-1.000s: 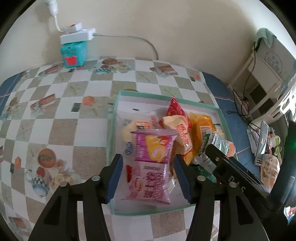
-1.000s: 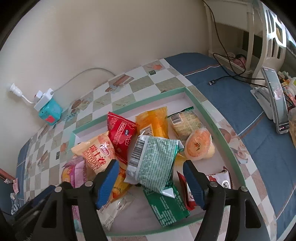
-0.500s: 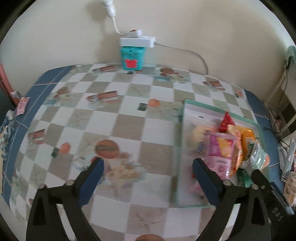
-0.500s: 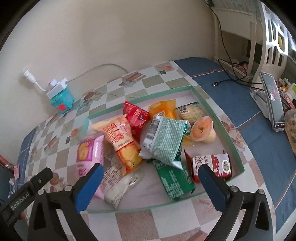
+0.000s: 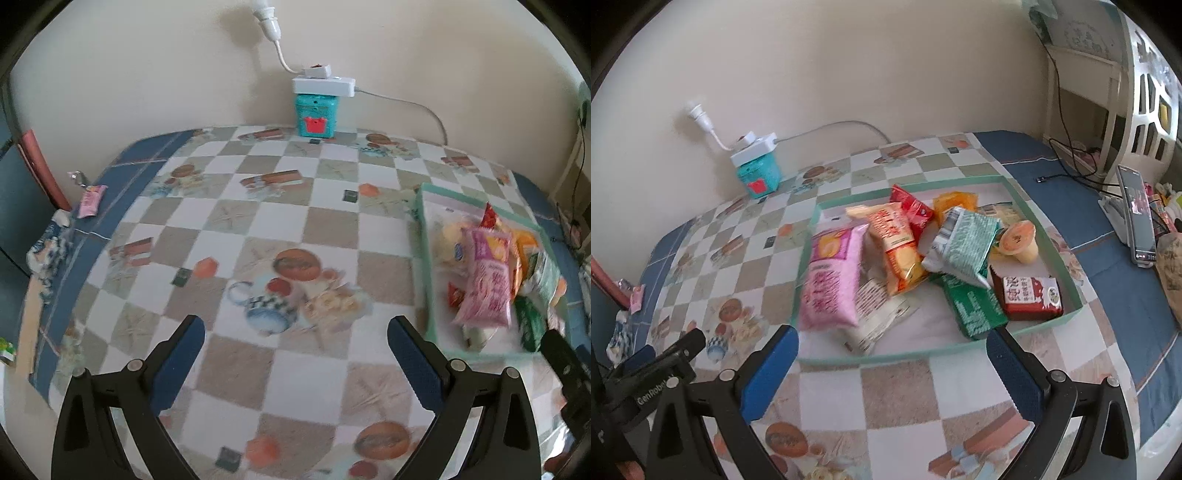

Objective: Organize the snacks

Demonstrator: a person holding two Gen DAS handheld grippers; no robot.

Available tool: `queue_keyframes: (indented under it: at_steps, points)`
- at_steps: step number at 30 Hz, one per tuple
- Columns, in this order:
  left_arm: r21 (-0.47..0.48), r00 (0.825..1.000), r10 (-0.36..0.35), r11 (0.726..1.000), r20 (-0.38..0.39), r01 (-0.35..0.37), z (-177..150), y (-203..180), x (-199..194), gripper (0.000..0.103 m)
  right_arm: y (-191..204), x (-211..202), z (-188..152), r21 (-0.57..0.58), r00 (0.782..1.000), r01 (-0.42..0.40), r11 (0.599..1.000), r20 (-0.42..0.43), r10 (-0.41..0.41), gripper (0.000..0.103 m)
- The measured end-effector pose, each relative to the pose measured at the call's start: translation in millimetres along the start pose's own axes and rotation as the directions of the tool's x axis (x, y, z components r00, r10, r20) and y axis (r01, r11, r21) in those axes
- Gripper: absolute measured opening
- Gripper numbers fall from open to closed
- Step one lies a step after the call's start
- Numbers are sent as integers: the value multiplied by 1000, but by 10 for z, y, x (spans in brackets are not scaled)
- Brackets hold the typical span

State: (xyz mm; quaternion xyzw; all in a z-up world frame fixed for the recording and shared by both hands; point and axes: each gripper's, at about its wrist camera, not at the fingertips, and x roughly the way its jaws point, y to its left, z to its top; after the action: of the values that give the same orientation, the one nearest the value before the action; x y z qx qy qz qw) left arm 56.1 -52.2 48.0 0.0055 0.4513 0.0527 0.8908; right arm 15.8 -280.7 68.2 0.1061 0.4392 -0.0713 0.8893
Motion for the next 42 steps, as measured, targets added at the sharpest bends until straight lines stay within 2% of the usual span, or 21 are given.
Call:
queue_keyframes:
  at_steps: [3, 9, 15, 42]
  points:
    - [31, 999, 52, 998, 7, -52, -63, 26, -72, 99, 60, -47, -54, -22, 1000, 2, 1000, -3, -2, 103]
    - [22, 997, 81, 997, -19, -81, -159, 133, -155, 99, 109, -91, -158, -36, 999, 8, 999, -37, -9, 103]
    - [36, 997, 75, 997, -20, -74, -212, 171, -205, 99, 76, -82, -236, -24, 997, 20, 1000, -80, -22, 103]
    - [75, 996, 78, 994, -52, -74, -189, 187, -100, 99, 35, 124, -311, 3, 986, 67, 998, -153, -65, 103]
